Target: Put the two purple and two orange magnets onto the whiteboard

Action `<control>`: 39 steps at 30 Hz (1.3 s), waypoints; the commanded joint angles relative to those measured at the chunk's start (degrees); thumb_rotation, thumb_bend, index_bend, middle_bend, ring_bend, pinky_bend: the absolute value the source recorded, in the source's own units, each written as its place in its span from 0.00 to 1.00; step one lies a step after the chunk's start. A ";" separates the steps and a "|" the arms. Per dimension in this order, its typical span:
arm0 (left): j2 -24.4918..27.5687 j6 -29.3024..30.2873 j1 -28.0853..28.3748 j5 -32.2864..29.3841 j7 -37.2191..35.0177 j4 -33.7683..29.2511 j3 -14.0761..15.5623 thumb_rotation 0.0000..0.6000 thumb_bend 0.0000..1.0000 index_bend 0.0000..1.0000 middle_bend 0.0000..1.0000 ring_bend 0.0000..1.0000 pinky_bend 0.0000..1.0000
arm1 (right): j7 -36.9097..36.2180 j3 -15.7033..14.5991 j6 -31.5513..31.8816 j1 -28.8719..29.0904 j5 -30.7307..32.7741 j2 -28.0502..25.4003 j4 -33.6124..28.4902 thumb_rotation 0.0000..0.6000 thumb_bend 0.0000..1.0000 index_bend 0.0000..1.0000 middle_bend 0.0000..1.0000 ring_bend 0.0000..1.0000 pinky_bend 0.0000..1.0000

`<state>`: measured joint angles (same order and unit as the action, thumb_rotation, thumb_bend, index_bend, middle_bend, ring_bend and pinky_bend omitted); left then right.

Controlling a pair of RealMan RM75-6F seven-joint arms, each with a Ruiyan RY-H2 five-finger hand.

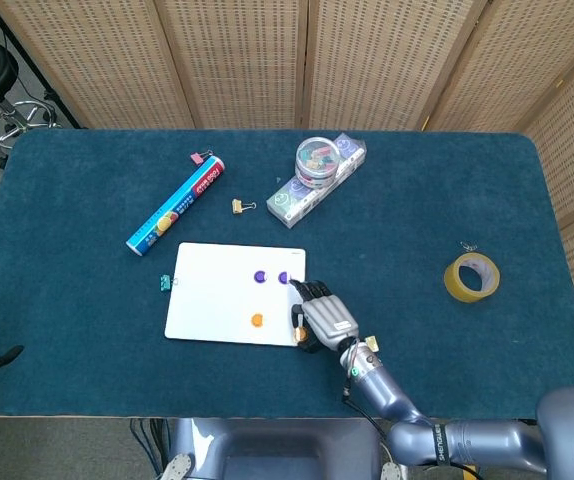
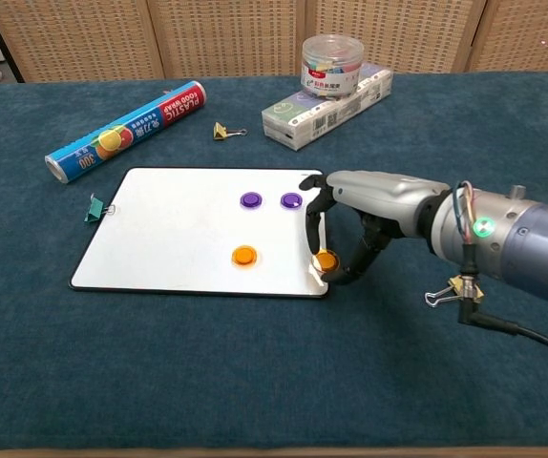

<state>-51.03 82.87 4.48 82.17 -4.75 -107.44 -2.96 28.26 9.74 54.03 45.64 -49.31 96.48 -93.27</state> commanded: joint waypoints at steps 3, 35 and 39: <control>0.16 0.11 -0.08 0.00 -0.35 0.02 -0.02 1.00 0.07 0.00 0.00 0.00 0.00 | 1.32 2.70 -1.12 2.80 3.50 2.24 2.35 1.00 0.38 0.53 0.00 0.00 0.00; 0.45 -0.04 -0.02 -0.13 -1.14 0.19 -0.11 1.00 0.07 0.00 0.00 0.00 0.00 | 4.18 4.33 -1.49 9.75 14.47 7.75 9.67 1.00 0.40 0.53 0.00 0.00 0.00; 0.51 -0.08 -0.01 -0.09 -1.28 0.22 -0.10 1.00 0.07 0.00 0.00 0.00 0.00 | 4.31 4.01 -1.64 9.96 14.75 7.69 9.79 1.00 0.39 0.53 0.00 0.00 0.00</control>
<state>-50.52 82.79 4.47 82.08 -6.04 -107.22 -3.06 32.55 13.76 52.39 55.58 -34.58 104.19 -83.48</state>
